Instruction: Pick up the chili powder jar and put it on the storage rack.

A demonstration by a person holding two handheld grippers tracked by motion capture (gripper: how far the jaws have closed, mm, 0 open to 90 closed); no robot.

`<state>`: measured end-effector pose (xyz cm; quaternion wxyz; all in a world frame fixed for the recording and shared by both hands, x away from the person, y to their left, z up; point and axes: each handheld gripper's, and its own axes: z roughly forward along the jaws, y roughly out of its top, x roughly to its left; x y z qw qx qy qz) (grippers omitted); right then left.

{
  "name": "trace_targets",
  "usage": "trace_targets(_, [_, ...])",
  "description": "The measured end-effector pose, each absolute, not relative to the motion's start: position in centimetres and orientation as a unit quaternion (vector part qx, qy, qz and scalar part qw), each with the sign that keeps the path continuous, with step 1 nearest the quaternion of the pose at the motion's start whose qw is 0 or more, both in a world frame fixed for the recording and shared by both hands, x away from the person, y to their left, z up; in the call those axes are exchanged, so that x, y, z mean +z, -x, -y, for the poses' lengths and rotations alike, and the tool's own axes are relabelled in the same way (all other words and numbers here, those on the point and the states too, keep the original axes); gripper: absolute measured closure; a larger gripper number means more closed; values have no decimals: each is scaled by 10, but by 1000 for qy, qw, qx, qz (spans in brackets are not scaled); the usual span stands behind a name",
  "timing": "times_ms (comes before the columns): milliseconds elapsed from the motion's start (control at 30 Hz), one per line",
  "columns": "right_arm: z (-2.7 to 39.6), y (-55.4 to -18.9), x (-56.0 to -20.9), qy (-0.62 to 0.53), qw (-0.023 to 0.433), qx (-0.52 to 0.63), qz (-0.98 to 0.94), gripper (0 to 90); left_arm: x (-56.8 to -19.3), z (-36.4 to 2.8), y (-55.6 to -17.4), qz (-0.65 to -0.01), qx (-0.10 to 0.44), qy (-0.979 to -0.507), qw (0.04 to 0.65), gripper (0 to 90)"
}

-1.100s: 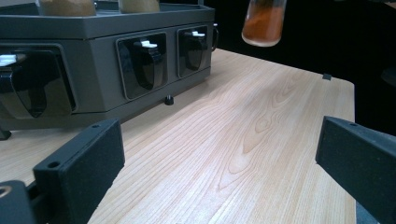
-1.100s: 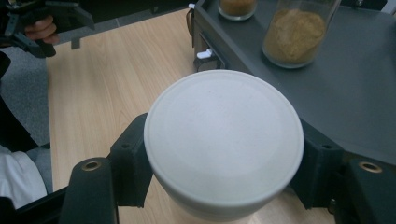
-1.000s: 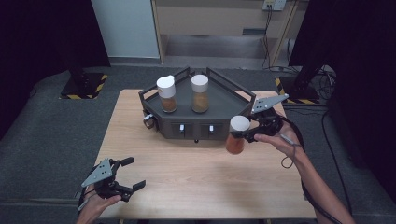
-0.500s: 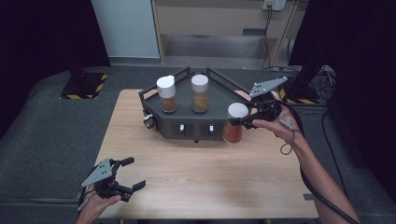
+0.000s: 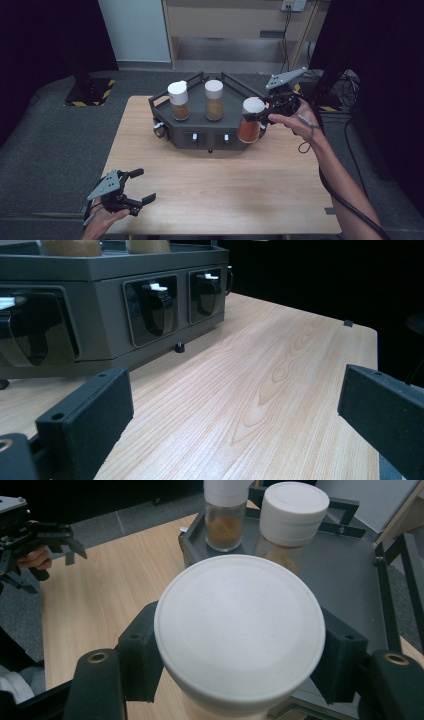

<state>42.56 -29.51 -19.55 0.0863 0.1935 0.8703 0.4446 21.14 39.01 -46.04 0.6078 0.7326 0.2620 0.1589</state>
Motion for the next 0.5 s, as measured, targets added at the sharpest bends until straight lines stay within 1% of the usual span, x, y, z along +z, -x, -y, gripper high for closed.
trace_targets(500, [289,-440,-185,-236,107,439,-861,343,-460,-390,-212,-262,158,-733,608,0])
